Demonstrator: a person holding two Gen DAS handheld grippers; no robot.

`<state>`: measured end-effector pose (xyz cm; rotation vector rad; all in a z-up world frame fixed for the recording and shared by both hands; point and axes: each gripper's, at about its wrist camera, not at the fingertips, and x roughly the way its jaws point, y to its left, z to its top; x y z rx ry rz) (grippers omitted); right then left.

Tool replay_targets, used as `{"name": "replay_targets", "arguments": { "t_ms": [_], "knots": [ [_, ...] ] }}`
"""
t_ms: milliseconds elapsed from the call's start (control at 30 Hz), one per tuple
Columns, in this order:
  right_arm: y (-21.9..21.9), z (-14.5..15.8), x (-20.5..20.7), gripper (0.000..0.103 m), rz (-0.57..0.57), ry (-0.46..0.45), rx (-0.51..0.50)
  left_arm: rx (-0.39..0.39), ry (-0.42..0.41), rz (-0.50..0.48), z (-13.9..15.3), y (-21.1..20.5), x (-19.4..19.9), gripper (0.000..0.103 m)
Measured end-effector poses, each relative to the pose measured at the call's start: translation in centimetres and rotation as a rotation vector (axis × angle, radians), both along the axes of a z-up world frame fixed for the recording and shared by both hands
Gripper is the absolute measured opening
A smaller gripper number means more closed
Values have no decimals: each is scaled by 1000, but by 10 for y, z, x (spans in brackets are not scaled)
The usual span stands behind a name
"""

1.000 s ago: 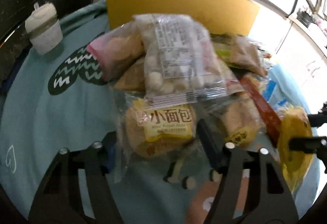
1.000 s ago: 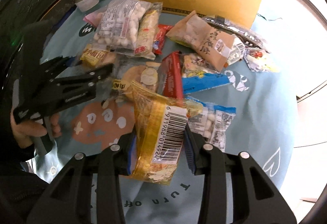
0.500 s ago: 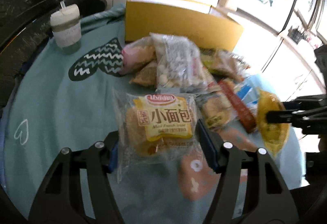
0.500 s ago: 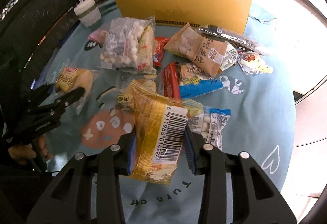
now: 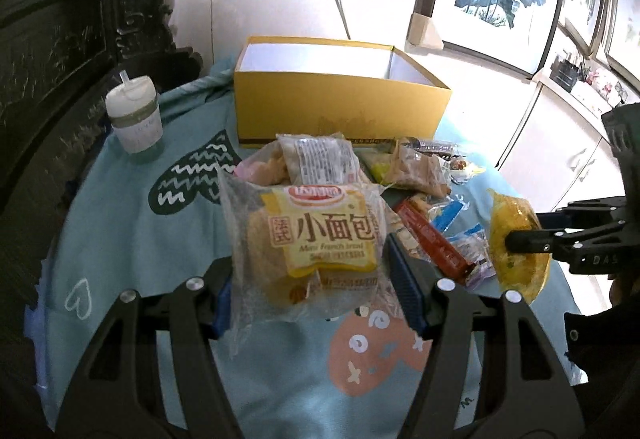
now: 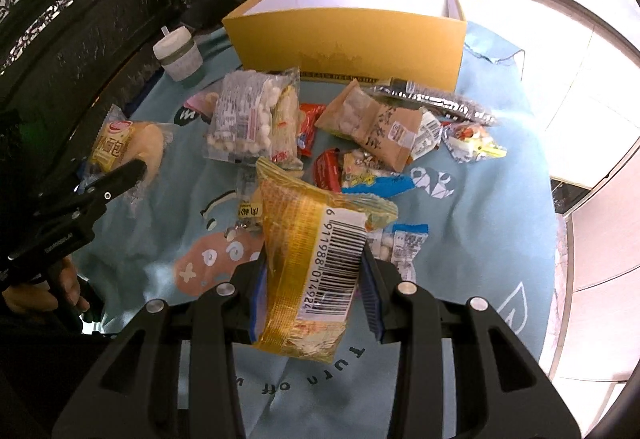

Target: Organize snacks

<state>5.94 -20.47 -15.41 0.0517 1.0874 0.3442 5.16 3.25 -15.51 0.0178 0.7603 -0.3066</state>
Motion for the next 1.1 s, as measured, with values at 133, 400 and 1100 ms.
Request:
{"name": "replay_targets", "arguments": {
  "t_ms": [133,400,1100],
  "knots": [
    [-4,13,1,39,-11,-26,12,18,0,19,8,0,2,65],
    [-9,51,9,39,-25,-106,39,11,-34,38,37,-2,12,65],
    [-35,164,84,39,-74,-350,52,-36,-209,16,140,-34,99,65]
  ]
}}
